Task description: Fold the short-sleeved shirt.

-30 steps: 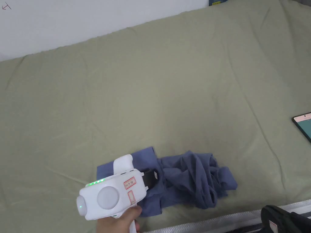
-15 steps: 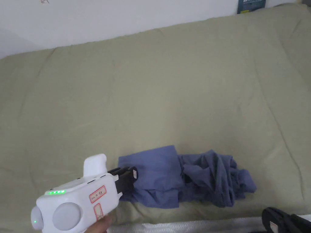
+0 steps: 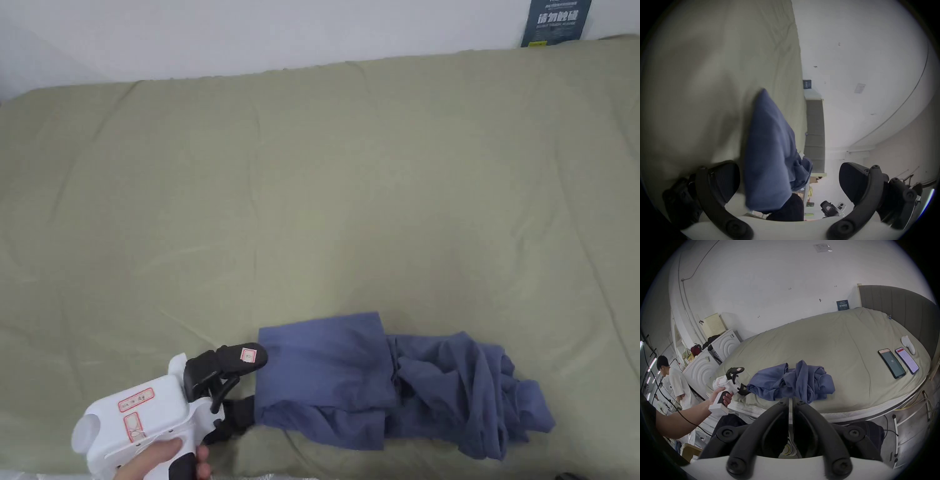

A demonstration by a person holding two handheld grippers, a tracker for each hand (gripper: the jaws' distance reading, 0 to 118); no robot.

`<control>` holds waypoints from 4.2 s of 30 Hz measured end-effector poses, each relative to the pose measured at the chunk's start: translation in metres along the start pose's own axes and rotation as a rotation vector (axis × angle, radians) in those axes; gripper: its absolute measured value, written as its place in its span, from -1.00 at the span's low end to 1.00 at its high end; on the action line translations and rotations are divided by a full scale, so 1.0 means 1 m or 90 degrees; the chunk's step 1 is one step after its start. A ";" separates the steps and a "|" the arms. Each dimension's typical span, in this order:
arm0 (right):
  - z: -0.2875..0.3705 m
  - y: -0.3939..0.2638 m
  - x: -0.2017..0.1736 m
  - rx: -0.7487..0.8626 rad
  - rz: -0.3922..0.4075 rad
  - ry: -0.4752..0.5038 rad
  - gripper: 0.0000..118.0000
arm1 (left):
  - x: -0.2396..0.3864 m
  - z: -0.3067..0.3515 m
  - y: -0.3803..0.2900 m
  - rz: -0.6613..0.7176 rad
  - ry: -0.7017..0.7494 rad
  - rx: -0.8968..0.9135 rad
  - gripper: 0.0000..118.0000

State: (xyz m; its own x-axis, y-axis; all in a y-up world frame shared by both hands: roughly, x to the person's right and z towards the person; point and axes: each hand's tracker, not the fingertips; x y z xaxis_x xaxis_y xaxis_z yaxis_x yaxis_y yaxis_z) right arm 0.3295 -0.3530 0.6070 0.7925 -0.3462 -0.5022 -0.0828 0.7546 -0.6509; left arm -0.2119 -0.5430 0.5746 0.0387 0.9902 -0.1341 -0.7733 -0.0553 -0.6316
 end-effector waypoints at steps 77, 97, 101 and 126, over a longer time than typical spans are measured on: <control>-0.156 0.035 -0.001 -0.121 -0.157 0.261 -0.90 | 0.174 -0.066 -0.121 -0.446 0.351 0.042 -0.85; -0.268 0.013 0.052 -0.212 -0.315 0.297 -0.94 | 0.028 -0.090 -0.032 -0.122 0.148 -0.050 0.51; -0.248 0.023 0.052 -0.191 -0.274 0.290 -0.94 | 0.028 -0.087 -0.027 -0.077 0.180 -0.040 -0.46; -0.172 -0.004 -0.006 -0.221 -0.228 0.237 -0.94 | 0.077 0.319 0.199 -0.235 0.527 0.155 0.74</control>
State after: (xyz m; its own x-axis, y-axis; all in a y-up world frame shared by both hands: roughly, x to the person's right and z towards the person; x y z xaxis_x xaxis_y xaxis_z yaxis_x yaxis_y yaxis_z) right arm 0.2218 -0.4496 0.5146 0.5483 -0.7628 -0.3426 -0.0919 0.3522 -0.9314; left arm -0.5647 -0.4374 0.6821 0.6734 0.5287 -0.5167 -0.7299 0.3648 -0.5781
